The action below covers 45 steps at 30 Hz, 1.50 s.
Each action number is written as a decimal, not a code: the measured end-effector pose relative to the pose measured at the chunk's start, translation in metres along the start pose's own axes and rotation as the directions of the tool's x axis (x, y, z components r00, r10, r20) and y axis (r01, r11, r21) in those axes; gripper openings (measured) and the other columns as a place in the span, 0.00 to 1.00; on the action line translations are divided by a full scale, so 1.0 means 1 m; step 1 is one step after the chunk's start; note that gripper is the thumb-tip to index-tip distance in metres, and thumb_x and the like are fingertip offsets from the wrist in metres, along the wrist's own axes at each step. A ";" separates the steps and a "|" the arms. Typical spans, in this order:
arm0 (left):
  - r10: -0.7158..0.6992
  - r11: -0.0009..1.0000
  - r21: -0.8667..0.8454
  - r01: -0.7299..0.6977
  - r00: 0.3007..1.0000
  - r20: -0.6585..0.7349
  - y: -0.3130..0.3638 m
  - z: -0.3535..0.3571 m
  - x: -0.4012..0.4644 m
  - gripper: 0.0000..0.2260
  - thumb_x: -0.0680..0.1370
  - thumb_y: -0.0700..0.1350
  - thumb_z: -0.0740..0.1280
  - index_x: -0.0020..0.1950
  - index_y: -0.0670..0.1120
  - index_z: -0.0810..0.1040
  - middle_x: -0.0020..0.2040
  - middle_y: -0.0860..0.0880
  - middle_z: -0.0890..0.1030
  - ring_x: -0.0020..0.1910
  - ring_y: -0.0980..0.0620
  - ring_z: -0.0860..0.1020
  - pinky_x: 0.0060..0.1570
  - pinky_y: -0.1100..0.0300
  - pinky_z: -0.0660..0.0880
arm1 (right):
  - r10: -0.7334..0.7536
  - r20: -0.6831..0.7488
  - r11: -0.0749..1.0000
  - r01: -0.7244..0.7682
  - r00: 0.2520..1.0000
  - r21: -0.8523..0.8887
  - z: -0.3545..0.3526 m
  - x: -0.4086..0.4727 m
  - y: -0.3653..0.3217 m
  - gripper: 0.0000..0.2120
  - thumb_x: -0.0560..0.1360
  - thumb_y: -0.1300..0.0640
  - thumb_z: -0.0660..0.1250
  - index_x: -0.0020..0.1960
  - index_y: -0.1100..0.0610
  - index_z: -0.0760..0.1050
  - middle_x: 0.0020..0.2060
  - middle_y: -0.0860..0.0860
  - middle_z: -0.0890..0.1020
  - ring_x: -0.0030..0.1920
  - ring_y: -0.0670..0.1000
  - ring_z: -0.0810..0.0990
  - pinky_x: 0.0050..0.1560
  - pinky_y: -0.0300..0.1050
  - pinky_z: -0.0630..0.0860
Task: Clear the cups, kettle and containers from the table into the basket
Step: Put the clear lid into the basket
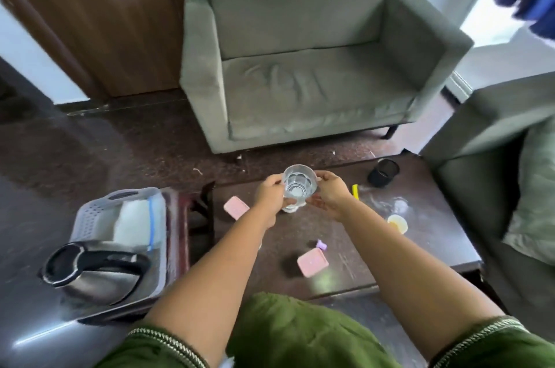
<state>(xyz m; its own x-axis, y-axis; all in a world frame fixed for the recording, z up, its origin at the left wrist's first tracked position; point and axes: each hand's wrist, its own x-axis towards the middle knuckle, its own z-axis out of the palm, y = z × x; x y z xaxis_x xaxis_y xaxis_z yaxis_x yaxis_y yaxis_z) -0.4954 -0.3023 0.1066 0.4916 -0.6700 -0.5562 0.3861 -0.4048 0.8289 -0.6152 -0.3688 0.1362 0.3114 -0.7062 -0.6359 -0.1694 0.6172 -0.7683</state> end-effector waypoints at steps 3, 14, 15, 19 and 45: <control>-0.079 0.995 0.074 0.074 0.994 0.074 -0.020 0.042 0.006 0.13 0.80 0.36 0.58 0.60 0.46 0.77 0.57 0.43 0.79 0.51 0.44 0.80 0.43 0.53 0.81 | 0.011 -0.062 1.000 -0.012 0.998 -0.016 -0.046 0.012 0.011 0.14 0.77 0.69 0.62 0.62 0.61 0.73 0.47 0.57 0.81 0.37 0.51 0.79 0.32 0.43 0.79; -0.294 0.937 0.251 0.243 0.937 0.191 -0.108 0.120 0.061 0.17 0.79 0.34 0.57 0.67 0.41 0.74 0.60 0.37 0.79 0.50 0.44 0.78 0.59 0.45 0.75 | 0.149 -0.179 0.982 -0.167 0.972 -0.089 -0.128 0.112 0.097 0.18 0.75 0.69 0.62 0.63 0.57 0.74 0.55 0.58 0.81 0.49 0.57 0.79 0.58 0.60 0.76; -0.308 0.932 0.254 0.258 0.933 0.185 -0.114 0.123 0.069 0.17 0.79 0.33 0.57 0.67 0.42 0.74 0.60 0.38 0.80 0.48 0.45 0.78 0.59 0.45 0.76 | 0.154 -0.174 0.982 -0.171 0.973 -0.085 -0.131 0.121 0.104 0.18 0.75 0.70 0.61 0.63 0.58 0.74 0.54 0.59 0.81 0.49 0.59 0.78 0.57 0.60 0.76; -0.327 0.917 0.297 0.266 0.928 0.178 -0.134 0.130 0.102 0.18 0.79 0.34 0.57 0.67 0.43 0.73 0.57 0.40 0.80 0.41 0.51 0.77 0.59 0.46 0.76 | 0.214 -0.166 0.977 -0.210 0.962 0.044 -0.136 0.158 0.120 0.15 0.76 0.70 0.58 0.58 0.57 0.75 0.49 0.61 0.83 0.51 0.58 0.76 0.39 0.46 0.68; -0.398 0.860 0.393 0.325 0.909 0.120 -0.181 0.134 0.150 0.13 0.76 0.39 0.62 0.59 0.50 0.76 0.59 0.43 0.81 0.57 0.45 0.80 0.60 0.46 0.77 | 0.205 -0.187 0.933 -0.249 0.961 -0.258 -0.138 0.227 0.167 0.29 0.76 0.70 0.58 0.74 0.53 0.63 0.63 0.56 0.78 0.48 0.52 0.76 0.42 0.43 0.71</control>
<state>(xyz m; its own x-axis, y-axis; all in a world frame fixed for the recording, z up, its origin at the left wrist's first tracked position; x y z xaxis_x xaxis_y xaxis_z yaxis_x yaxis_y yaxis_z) -0.5957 -0.4129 -0.1189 0.1996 -0.5230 -0.8286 0.1853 -0.8102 0.5560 -0.7024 -0.4737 -0.1465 0.0893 -0.6171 -0.7818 -0.4771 0.6625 -0.5775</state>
